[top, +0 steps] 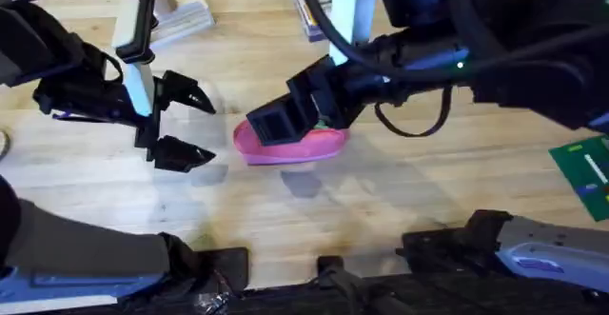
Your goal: Unzip the bag, pick up the pens from the table one at a time and place them inside, then zip the bag closed.
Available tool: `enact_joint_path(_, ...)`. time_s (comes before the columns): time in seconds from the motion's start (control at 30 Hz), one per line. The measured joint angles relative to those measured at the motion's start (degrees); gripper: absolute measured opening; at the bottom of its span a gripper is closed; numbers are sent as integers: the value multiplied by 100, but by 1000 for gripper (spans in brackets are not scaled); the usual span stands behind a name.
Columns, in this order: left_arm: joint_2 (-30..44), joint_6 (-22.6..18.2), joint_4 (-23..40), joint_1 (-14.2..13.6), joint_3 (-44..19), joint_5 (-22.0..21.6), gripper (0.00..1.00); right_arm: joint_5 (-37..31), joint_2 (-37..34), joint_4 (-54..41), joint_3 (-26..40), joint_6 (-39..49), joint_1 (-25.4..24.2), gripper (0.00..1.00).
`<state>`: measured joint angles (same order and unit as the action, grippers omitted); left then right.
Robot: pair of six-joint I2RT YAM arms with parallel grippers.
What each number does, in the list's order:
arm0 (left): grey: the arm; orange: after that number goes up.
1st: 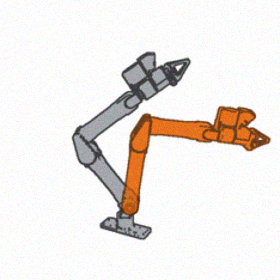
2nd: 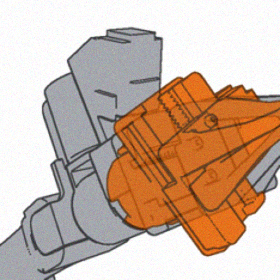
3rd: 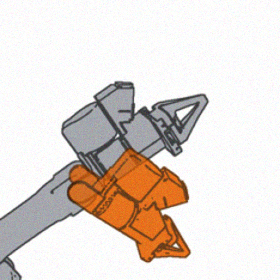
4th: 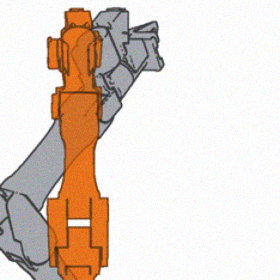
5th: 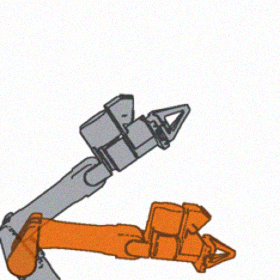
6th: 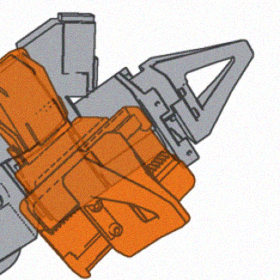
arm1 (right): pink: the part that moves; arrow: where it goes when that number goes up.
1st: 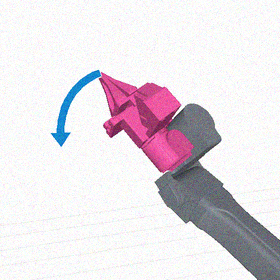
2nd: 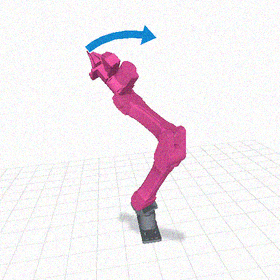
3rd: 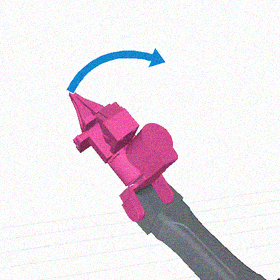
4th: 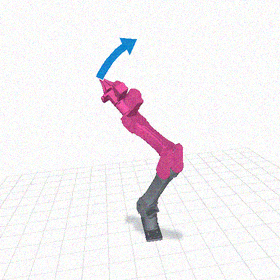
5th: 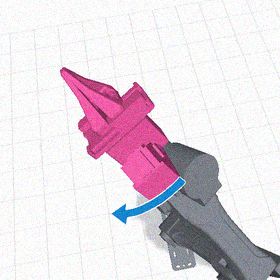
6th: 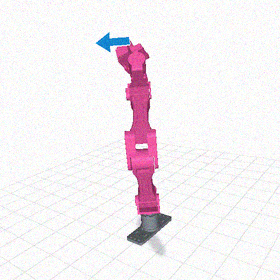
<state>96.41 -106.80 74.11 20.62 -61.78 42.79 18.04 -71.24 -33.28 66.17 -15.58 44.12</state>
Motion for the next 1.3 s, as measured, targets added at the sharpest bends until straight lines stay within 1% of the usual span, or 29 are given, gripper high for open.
enact_joint_path(0.2,45,-26,0,0,0,107,993,-41,2,11,-2,-898,13,997)
enact_joint_path(0.37,45,-37,0,0,0,115,993,-47,-61,-9,0,-1436,33,997)
enact_joint_path(0.53,45,-37,-5,0,0,115,993,-69,-410,-8,-2,-1715,191,997)
enact_joint_path(0.63,45,-37,-18,0,0,115,993,-214,-597,0,-2,-1777,297,998)
enact_joint_path(0.73,45,-37,-46,0,0,115,993,-491,-710,31,-2,-1940,410,998)
enact_joint_path(0.9,45,-37,-48,0,0,115,992,-1025,-953,194,-2,-2458,690,998)
enact_joint_path(1.03,45,-37,-48,0,0,115,993,-1628,-1219,328,-2,-2866,961,998)
enact_joint_path(1.17,45,-37,-87,0,0,115,994,-2271,-1417,574,-2,-3051,1237,998)
enact_joint_path(1.3,45,-37,-88,0,0,115,993,-2668,-1453,663,-2,-3117,1508,998)
